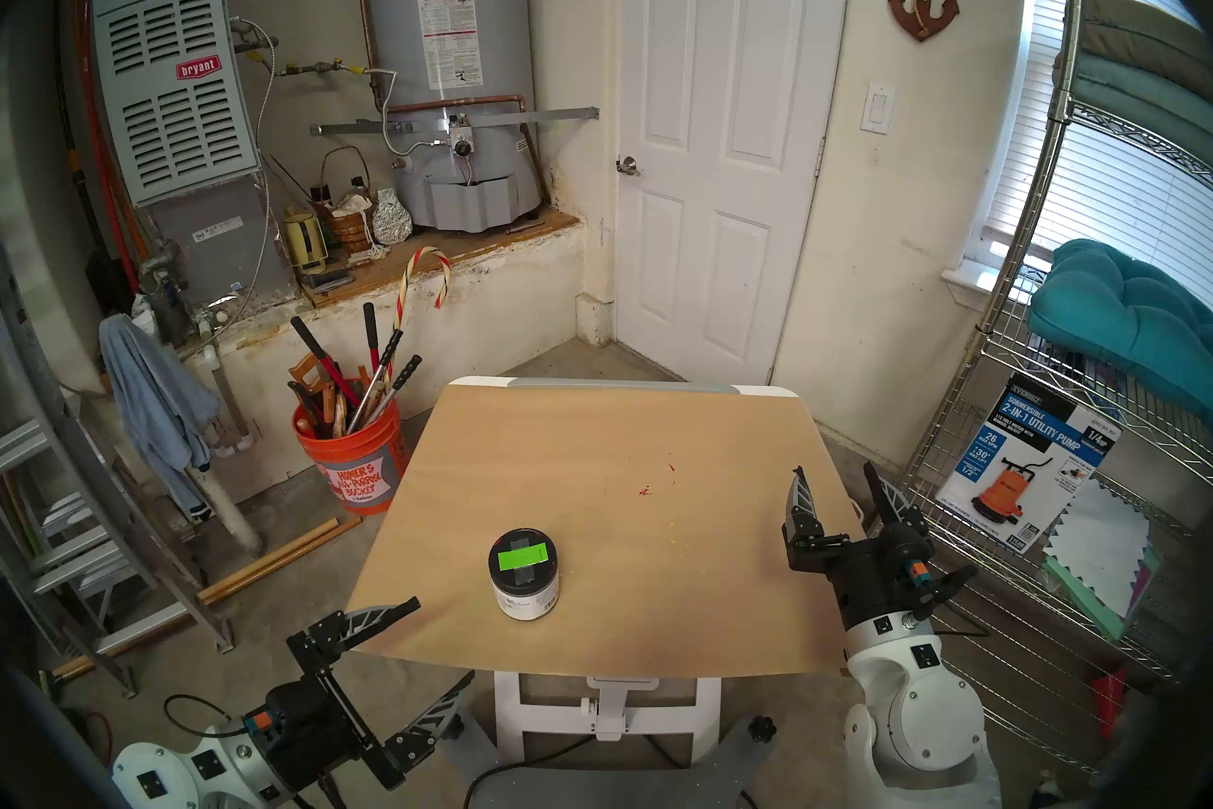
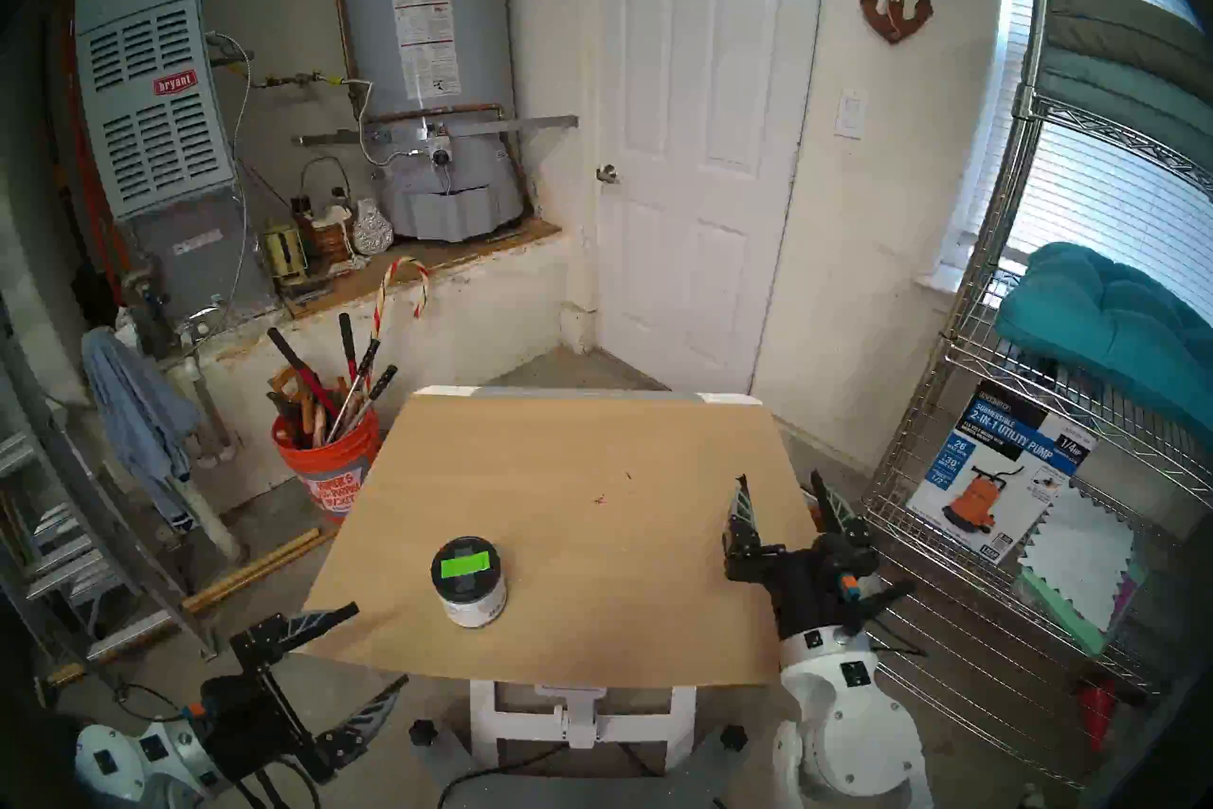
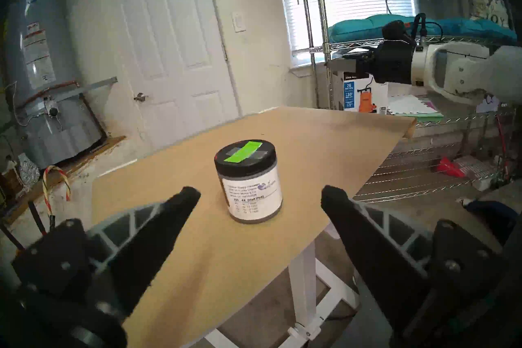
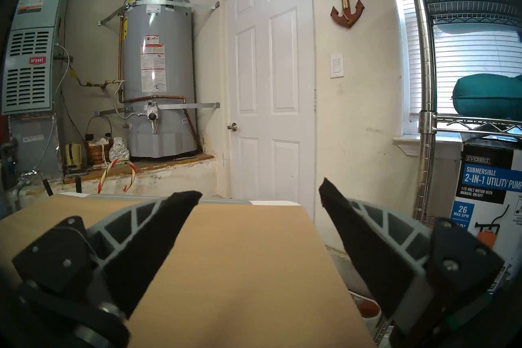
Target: Open paint jar
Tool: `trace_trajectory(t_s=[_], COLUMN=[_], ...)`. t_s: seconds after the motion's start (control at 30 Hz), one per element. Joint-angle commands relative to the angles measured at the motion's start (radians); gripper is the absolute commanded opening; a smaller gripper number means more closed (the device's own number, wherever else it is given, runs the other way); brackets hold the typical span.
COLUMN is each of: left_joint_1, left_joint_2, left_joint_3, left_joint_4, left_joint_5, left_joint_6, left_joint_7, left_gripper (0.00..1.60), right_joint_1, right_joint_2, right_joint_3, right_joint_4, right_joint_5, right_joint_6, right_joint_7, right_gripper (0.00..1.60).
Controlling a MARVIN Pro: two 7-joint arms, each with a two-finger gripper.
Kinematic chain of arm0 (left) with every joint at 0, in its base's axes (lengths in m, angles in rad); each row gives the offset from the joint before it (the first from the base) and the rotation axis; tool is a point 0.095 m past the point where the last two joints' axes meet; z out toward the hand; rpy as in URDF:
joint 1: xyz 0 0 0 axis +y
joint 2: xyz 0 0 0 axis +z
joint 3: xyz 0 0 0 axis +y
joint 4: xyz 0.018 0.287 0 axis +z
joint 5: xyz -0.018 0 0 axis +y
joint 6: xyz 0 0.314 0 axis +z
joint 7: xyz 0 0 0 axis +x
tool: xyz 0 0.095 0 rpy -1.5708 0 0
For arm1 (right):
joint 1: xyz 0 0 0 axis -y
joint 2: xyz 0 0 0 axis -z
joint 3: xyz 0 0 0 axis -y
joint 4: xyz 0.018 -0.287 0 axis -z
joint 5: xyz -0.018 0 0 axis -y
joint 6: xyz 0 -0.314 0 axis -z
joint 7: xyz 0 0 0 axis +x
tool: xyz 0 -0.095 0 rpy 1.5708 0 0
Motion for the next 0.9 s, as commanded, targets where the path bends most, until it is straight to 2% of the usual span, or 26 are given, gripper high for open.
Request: trace_trajectory(t_s=[0.0, 0.87], left_joint_1=[-0.074, -0.263], left_joint_2=[0.018, 0.076], left_joint_3=[0.029, 0.133], left_joint_4=[0.015, 0.116], left_joint_5=[-0.006, -0.004], left_joint_6=[0.016, 0.122], left_joint_7=[0.003, 0.002], left_gripper=[1.60, 1.60], right_joint_1=[0.002, 0.002], right_joint_2=[0.001, 0.001], right_joint_3=[-0.001, -0.001], right_joint_4=[-0.021, -0.021], right_joint_5=[-0.001, -0.001], right_joint_6=[-0.004, -0.004], right_joint_7=[0.001, 0.001], right_gripper=[1.60, 1.60])
